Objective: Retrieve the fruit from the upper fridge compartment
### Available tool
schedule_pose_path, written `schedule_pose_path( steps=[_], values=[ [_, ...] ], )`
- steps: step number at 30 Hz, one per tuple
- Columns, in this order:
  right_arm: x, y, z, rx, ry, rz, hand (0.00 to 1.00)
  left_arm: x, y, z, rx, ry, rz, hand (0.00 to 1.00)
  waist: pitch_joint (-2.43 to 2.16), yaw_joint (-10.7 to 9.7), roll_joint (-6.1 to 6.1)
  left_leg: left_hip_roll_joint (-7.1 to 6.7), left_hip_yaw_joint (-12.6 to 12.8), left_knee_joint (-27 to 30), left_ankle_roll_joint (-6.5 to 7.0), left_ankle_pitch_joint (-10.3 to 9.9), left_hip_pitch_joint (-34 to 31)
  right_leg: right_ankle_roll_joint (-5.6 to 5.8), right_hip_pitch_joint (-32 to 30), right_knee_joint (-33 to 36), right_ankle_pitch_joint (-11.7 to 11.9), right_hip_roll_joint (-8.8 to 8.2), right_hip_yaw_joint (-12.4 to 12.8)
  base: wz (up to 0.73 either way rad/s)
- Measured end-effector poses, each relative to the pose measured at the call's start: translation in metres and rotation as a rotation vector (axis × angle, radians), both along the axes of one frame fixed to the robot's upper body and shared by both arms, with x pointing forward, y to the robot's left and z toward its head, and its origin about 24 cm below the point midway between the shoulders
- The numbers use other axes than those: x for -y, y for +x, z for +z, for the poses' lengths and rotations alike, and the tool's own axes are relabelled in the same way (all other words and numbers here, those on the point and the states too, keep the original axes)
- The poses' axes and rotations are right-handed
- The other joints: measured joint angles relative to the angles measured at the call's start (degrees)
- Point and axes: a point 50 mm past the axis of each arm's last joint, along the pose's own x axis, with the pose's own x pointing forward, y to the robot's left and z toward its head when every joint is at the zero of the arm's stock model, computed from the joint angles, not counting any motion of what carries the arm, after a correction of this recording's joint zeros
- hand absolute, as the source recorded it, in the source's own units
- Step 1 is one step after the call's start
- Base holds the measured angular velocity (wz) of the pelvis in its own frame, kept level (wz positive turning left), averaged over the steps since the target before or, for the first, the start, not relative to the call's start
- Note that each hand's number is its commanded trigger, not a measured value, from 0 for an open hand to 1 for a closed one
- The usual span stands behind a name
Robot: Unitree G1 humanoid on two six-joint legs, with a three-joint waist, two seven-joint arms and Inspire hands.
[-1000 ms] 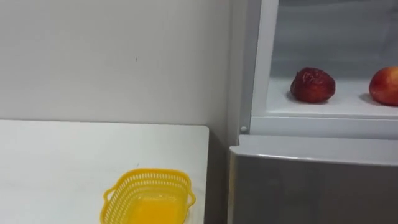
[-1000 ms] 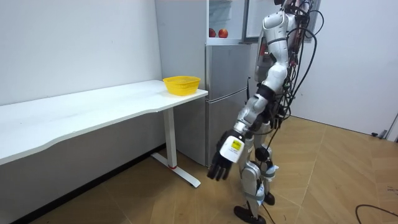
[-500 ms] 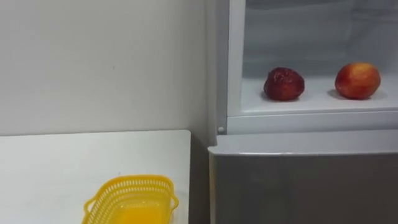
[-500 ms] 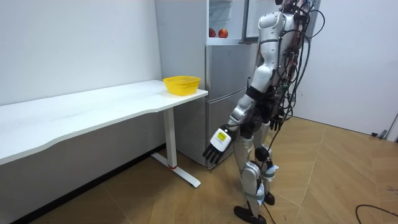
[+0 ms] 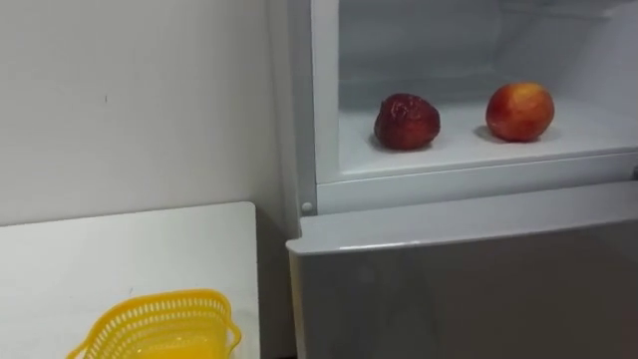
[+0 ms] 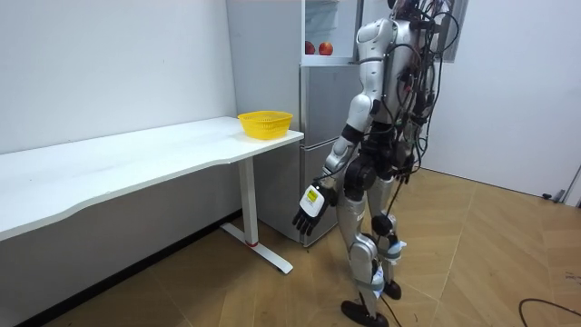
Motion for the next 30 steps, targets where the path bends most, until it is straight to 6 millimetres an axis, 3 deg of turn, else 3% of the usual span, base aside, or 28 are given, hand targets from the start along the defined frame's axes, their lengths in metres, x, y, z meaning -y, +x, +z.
schedule_pose_path(
  steps=[4,7,13,17,19,22,27,30],
  values=[
    [0.004,0.017,0.012,0.141,-0.021,-0.043,0.0,0.0,-0.003,0.0,-0.004,0.0,0.003,0.0,-0.08,-0.5,-0.1,0.04,0.4,0.0,0.0,0.0,0.0,-0.06,-0.5,0.3,0.1,-0.05,0.3,-0.12],
    [0.004,0.061,0.046,0.404,-0.069,0.026,0.0,0.002,-0.004,0.0,0.003,-0.007,-0.01,0.0,0.07,-1.3,0.4,0.11,1.9,0.0,0.0,0.0,-0.2,0.03,-1.7,1.0,0.2,0.16,1.3,-0.16],
    [-0.012,0.115,0.099,0.748,-0.104,0.132,0.0,0.006,0.002,0.0,0.042,-0.001,-0.032,0.0,-0.13,-1.7,0.04,0.18,2.1,0.0,0.0,0.0,-0.9,0.19,-2.7,1.0,0.6,0.33,1.6,0.01],
    [-0.024,0.131,0.139,0.939,-0.114,0.197,0.0,0.008,-0.002,0.0,0.047,-0.004,-0.045,0.0,-0.27,-1.5,0.53,0.32,2.7,0.0,0.0,0.0,-1.9,0.22,-3.7,0.9,1.0,0.54,2.0,-0.05],
    [-0.027,0.137,0.155,1.021,-0.128,0.214,0.0,0.006,-0.006,0.0,0.036,-0.003,-0.043,0.0,-0.58,-1.4,0.78,0.48,2.8,0.0,0.0,0.0,-2.0,0.13,-3.6,0.8,1.4,0.74,2.2,-0.1],
    [-0.029,0.145,0.183,1.157,-0.164,0.229,0.0,0.005,-0.012,-0.001,0.029,-0.003,-0.032,0.0,-0.6,-1.1,0.85,0.62,3.4,0.0,0.0,0.0,-1.5,-0.02,-3.6,0.9,1.5,0.88,2.5,-0.09],
    [-0.033,0.155,0.216,1.301,-0.224,0.245,0.0,0.007,-0.024,-0.003,-0.029,-0.006,-0.069,0.0,-0.36,-1.1,0.57,0.62,4.0,0.0,0.0,0.0,-2.1,-0.02,-3.6,0.9,1.5,0.88,2.6,-0.02],
    [-0.038,0.156,0.233,1.383,-0.264,0.267,0.0,0.007,-0.029,-0.004,-0.047,-0.01,-0.073,0.0,-0.45,-0.4,0.59,0.65,4.2,0.0,0.0,0.0,-1.9,-0.02,-3.5,0.9,1.5,0.91,2.6,0.0]
  ],
)
